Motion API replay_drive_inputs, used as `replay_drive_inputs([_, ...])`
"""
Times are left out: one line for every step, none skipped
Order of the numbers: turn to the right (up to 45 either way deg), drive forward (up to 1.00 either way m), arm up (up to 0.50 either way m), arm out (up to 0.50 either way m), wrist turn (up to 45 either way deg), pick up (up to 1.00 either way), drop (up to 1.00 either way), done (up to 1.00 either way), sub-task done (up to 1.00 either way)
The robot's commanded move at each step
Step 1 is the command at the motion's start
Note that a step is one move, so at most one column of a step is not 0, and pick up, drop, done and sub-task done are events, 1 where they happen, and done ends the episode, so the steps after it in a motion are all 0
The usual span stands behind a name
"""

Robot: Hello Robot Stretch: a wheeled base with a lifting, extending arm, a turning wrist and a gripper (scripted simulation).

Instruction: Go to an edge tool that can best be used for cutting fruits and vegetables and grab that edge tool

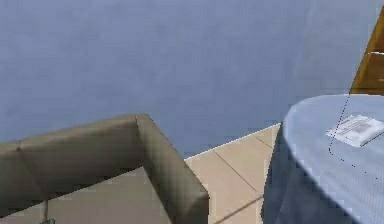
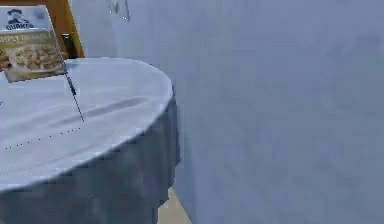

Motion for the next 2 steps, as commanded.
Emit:
replay_drive_inputs([-45.0, 0.00, 0.00, 0.00, 0.0, 0.00, 0.00, 0.00, 0.00])
replay_drive_inputs([-45.0, 0.00, 0.00, 0.00, 0.0, 0.00, 0.00, 0.00, 0.00])
